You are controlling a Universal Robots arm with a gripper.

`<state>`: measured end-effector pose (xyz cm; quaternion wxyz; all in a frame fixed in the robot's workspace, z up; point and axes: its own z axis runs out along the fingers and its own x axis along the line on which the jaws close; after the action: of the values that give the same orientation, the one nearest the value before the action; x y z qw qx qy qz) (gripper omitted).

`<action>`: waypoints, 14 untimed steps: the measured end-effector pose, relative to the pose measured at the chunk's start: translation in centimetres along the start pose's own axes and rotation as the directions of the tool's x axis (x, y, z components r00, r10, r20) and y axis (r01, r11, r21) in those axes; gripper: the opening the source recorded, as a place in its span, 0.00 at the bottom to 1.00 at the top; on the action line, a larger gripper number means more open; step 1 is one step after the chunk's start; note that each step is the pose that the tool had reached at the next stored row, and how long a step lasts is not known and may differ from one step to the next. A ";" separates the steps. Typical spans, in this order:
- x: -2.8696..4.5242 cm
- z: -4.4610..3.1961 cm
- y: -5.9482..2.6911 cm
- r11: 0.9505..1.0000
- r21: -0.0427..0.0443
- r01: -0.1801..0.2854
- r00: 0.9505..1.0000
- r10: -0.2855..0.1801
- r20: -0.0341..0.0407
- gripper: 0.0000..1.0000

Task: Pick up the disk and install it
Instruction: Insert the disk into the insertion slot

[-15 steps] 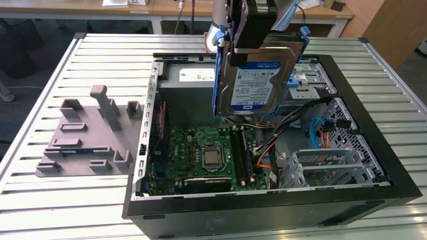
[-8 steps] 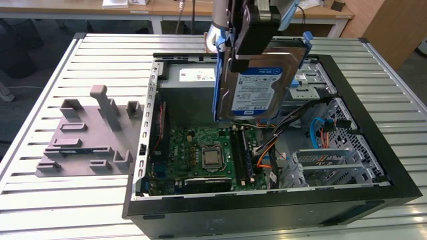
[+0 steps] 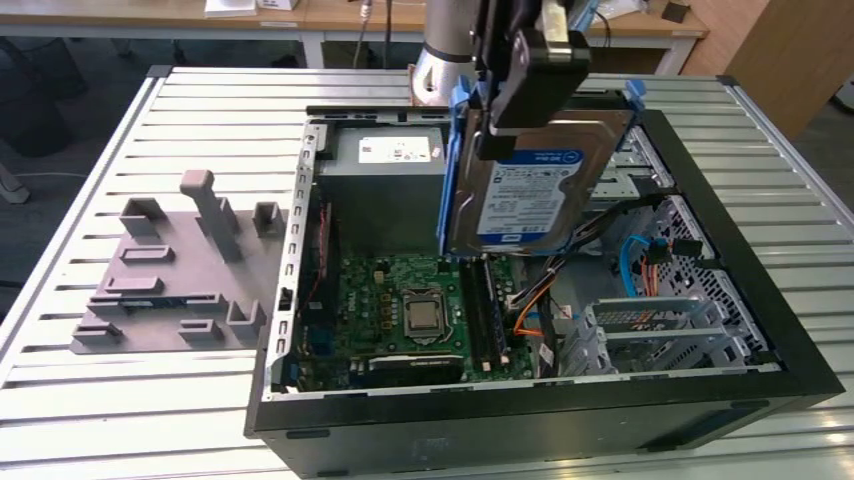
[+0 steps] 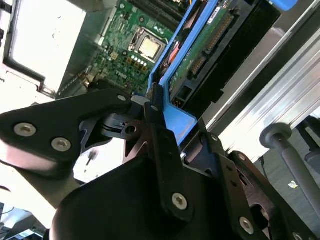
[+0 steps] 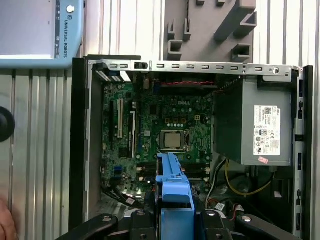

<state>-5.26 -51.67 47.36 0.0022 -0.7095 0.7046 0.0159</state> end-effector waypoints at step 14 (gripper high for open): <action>3.13 0.50 -0.51 1.000 0.000 0.000 1.000 0.000 0.000 0.36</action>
<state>-4.74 -54.78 46.77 0.0020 -0.7093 0.7047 0.0157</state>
